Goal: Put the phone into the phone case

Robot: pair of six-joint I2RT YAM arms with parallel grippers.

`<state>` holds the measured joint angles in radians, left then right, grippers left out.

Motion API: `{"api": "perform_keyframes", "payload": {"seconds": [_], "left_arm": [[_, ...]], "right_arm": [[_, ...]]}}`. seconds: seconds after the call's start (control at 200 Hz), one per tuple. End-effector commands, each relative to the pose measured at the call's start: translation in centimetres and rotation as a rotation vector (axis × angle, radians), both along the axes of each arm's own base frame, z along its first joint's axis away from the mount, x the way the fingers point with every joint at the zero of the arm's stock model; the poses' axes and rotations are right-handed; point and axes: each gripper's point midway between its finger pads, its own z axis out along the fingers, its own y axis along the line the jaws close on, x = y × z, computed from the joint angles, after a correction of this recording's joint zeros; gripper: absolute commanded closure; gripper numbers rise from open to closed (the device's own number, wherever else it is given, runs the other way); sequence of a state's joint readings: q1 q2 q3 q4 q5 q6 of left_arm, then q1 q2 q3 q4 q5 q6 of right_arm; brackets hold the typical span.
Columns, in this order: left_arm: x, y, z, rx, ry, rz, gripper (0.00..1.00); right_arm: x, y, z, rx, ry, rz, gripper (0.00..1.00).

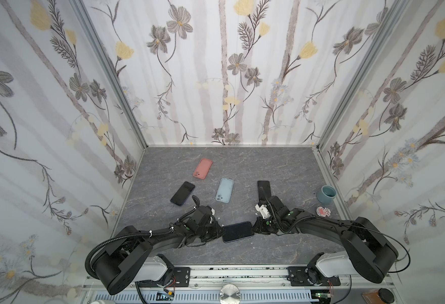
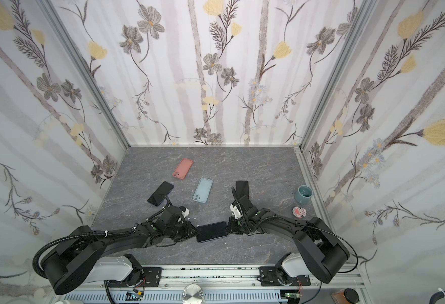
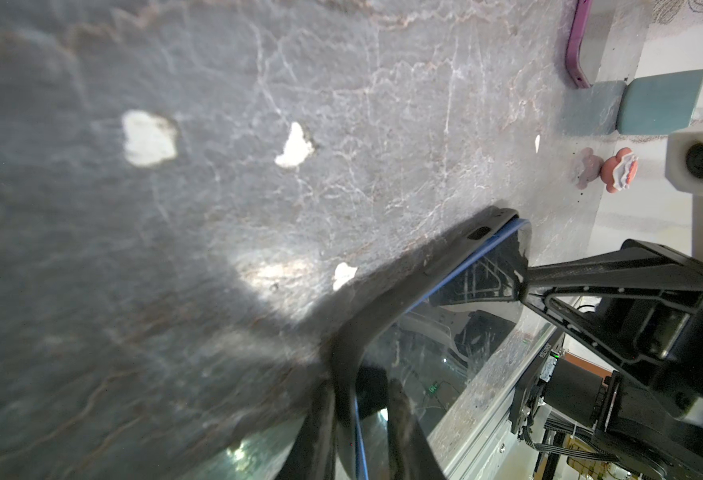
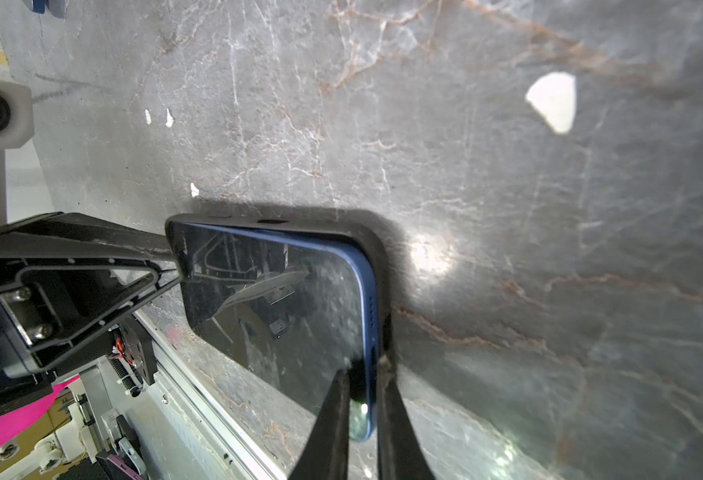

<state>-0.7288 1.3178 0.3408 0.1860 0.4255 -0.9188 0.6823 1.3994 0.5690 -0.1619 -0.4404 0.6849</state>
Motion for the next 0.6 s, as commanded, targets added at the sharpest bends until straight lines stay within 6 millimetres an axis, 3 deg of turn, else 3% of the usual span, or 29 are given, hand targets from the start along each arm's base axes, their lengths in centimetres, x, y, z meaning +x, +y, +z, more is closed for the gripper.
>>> {"api": "perform_keyframes", "payload": {"seconds": [0.0, 0.22, 0.35, 0.595], "left_arm": [[-0.6, 1.0, -1.0, 0.05, 0.021, 0.002, 0.78], [0.2, 1.8, -0.7, 0.099, -0.028, 0.028, 0.78], [0.3, 1.8, 0.4, 0.083, -0.055, 0.029, 0.66], [-1.1, 0.8, 2.0, 0.016, -0.055, -0.07, 0.6]], "right_arm": [[0.3, 1.5, 1.4, 0.083, -0.027, 0.023, 0.85], [0.7, 0.4, 1.5, 0.016, -0.055, 0.008, 0.75], [0.8, -0.1, 2.0, -0.009, -0.074, 0.002, 0.71], [-0.2, -0.6, 1.1, -0.03, -0.04, 0.008, 0.72]]}}
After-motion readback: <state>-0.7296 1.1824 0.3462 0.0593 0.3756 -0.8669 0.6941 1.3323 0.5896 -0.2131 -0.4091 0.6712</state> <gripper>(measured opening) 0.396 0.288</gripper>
